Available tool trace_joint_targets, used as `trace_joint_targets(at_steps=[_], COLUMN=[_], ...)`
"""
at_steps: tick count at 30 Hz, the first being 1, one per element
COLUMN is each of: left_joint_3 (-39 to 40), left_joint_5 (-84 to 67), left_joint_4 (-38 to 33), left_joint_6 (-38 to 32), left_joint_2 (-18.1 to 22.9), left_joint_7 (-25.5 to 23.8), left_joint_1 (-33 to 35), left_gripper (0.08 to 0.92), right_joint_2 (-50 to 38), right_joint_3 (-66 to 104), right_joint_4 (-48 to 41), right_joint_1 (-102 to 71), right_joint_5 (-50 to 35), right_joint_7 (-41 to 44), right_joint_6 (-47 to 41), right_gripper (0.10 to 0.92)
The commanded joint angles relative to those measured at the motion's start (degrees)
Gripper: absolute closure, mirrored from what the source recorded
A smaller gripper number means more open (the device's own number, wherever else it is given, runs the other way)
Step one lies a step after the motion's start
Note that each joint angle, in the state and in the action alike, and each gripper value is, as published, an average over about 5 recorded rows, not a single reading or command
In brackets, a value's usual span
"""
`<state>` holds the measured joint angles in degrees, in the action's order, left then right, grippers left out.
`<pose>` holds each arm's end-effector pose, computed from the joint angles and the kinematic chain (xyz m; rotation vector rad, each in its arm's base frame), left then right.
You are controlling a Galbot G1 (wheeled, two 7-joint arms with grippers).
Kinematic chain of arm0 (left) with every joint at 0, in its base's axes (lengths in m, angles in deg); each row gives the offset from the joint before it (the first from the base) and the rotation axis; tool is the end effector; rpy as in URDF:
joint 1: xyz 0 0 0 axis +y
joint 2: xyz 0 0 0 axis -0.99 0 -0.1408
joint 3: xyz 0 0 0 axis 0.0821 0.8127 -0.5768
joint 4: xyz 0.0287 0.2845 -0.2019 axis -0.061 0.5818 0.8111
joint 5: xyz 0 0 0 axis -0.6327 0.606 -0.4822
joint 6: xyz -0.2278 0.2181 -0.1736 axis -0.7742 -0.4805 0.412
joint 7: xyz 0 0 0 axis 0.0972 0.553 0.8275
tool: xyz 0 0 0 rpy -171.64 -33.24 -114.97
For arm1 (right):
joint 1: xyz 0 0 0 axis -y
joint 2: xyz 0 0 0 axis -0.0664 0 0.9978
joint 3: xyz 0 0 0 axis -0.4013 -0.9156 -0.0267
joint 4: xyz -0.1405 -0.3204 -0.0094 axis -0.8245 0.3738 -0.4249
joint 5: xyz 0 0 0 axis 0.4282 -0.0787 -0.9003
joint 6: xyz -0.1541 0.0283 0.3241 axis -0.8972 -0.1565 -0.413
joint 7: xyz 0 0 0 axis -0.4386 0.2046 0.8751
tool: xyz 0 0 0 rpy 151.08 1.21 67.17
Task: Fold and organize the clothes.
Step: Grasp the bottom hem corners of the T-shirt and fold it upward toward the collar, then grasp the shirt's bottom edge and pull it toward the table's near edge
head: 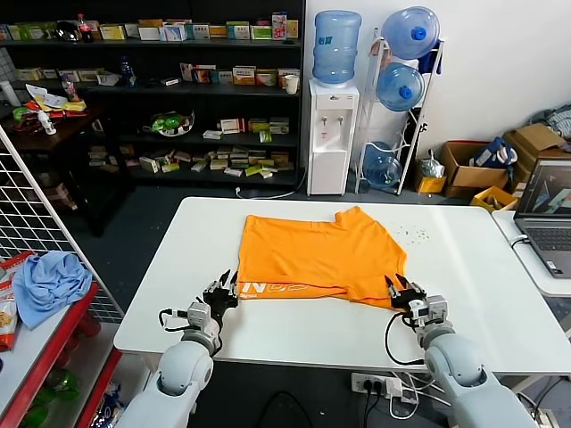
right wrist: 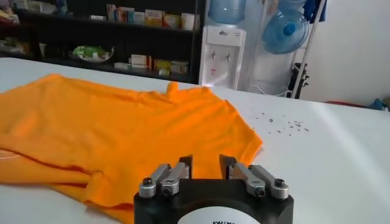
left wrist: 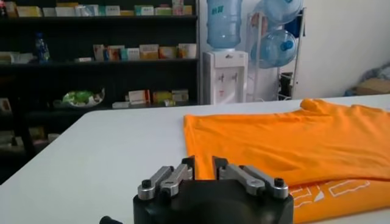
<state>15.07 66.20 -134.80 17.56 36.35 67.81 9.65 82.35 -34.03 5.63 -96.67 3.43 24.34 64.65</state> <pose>0.3321 0.0002 -0.3723 -0.2370 -2.8428 -0.0615 0.3345 -0.1122 -0.3492 0.1536 -2.6892 0.1461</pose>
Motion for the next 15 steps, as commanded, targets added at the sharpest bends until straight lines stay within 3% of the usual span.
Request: trace_joint_targets(at_steps=[1, 9, 15], left_joint_3=[0.1, -0.3, 0.1], left_joint_5=[-5.3, -8.9, -9.6], left_joint_4=[-5.1, -3.5, -1.3], left_joint_6=[2.6, 4.0, 4.4], left_joint_2=[-2.1, -1.4, -0.7], left_joint_7=[1.3, 2.3, 2.3], left_joint_1=[4.1, 3.7, 2.4], left_gripper=[0.568, 0.342, 0.198], right_joint_2=[-3.1, -5.1, -3.8], right_joint_3=[1.6, 3.6, 3.5], right_joint_4=[4.8, 6.1, 3.8], right_joint_1=[-4.8, -8.5, -7.5], right_joint_5=[-1.9, -1.8, -1.6], right_joint_7=[-2.2, -2.4, -2.4], right_joint_6=[-4.3, -4.4, -4.0], right_gripper=[0.455, 0.238, 0.204])
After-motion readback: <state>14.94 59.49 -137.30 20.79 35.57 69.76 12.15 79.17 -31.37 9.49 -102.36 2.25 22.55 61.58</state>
